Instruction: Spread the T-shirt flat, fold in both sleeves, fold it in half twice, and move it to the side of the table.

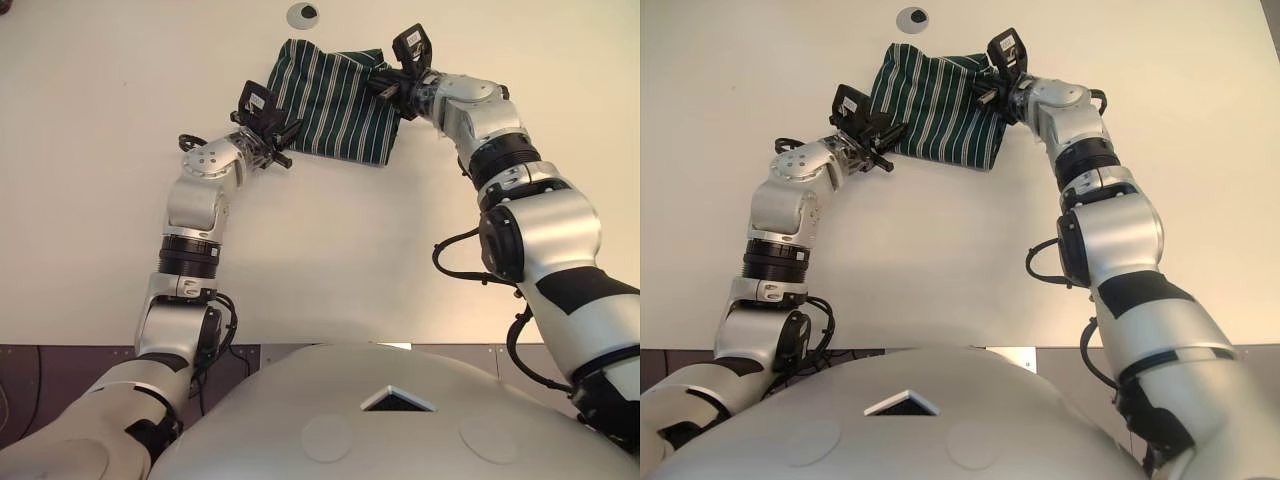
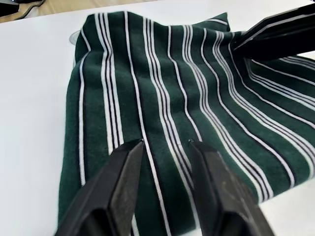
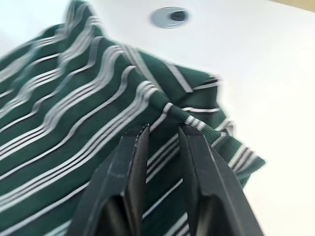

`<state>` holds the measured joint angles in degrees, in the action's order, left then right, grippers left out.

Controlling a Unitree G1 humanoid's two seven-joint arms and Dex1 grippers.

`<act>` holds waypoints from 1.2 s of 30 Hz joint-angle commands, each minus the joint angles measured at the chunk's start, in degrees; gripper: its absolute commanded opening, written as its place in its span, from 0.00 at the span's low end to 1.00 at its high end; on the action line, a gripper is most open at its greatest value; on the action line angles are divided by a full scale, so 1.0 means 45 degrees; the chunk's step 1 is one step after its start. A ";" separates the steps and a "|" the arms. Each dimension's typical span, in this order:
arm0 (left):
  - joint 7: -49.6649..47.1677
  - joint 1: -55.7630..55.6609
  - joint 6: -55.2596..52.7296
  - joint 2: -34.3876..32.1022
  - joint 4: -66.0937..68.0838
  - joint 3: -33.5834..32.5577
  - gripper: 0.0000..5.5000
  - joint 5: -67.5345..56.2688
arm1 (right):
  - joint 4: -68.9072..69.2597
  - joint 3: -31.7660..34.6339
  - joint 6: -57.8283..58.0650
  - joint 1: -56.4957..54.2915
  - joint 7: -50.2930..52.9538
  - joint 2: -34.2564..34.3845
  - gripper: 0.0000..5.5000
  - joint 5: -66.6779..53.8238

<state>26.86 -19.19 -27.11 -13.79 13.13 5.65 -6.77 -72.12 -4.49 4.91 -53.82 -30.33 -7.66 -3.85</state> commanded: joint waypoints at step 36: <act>-0.0983 0.1644 -0.0064 -0.1744 -0.3682 -0.2680 0.30 -0.0220 | 1.0878 -0.2095 0.1711 1.0481 -1.0600 -1.0175 0.19 0.0993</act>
<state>24.08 -15.25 -25.96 -21.55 0.76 -4.37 -6.80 -37.54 -8.81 4.99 -24.31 -66.70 -45.29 0.07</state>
